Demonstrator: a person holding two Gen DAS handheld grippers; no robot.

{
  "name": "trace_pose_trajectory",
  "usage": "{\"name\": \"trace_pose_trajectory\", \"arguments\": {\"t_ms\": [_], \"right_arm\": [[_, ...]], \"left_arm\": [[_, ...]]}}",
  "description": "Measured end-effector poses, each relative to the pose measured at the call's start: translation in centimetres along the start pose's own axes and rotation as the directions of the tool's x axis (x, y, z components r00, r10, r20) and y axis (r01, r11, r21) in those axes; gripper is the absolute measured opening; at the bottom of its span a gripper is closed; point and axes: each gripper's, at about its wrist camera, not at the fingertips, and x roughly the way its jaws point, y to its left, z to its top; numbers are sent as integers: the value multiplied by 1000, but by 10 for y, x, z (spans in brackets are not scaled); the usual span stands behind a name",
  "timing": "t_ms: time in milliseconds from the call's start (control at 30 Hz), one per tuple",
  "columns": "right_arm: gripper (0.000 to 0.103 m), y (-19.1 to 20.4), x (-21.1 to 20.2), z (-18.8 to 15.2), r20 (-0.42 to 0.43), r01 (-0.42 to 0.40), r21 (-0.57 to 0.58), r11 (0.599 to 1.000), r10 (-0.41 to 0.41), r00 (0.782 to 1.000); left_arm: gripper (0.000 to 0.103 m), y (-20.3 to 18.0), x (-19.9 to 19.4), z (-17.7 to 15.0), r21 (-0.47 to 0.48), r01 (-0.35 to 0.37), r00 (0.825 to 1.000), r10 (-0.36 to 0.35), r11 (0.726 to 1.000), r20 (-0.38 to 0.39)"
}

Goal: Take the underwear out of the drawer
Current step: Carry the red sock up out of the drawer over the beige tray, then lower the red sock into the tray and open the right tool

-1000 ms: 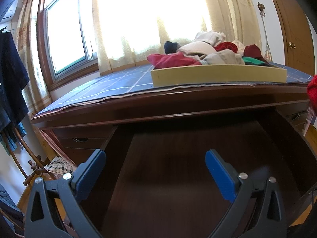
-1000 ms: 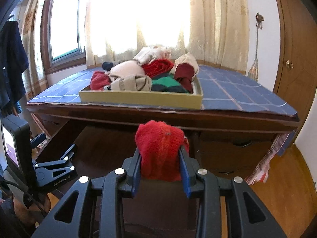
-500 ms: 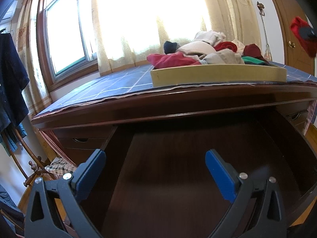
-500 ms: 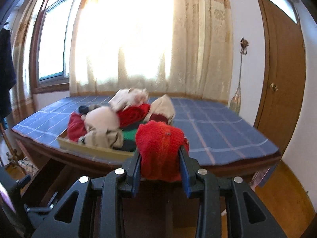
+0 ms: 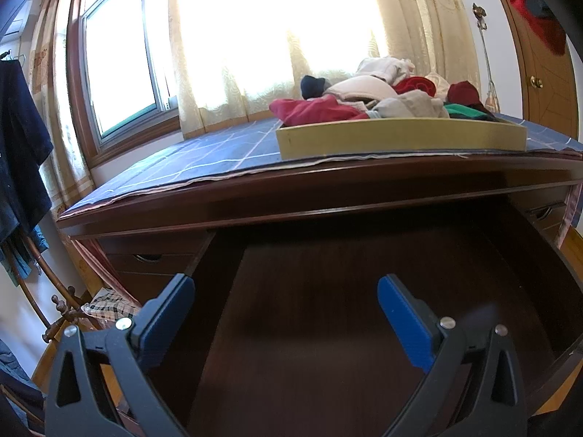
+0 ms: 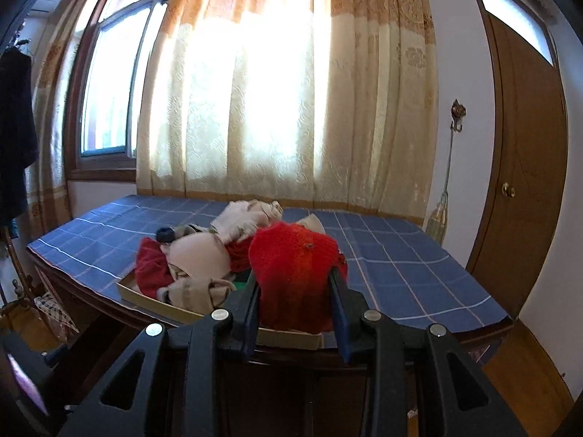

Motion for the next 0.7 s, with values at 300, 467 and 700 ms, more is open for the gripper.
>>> {"name": "trace_pose_trajectory", "arguments": {"t_ms": [300,467,700], "right_arm": [[36,4,8,23,77,70,-73,995,-64,995],[36,9,60,36,16,33,-74,997,-32,999],[36,19,122,42,-124,-28,-26,999,24,992]], "left_arm": [[102,0,0,0,-10,3,1000,-3,1000,-7],[102,0,0,1,-7,5,1000,-5,1000,-6],[102,1,1,1,-9,10,1000,-10,1000,-10]]}}
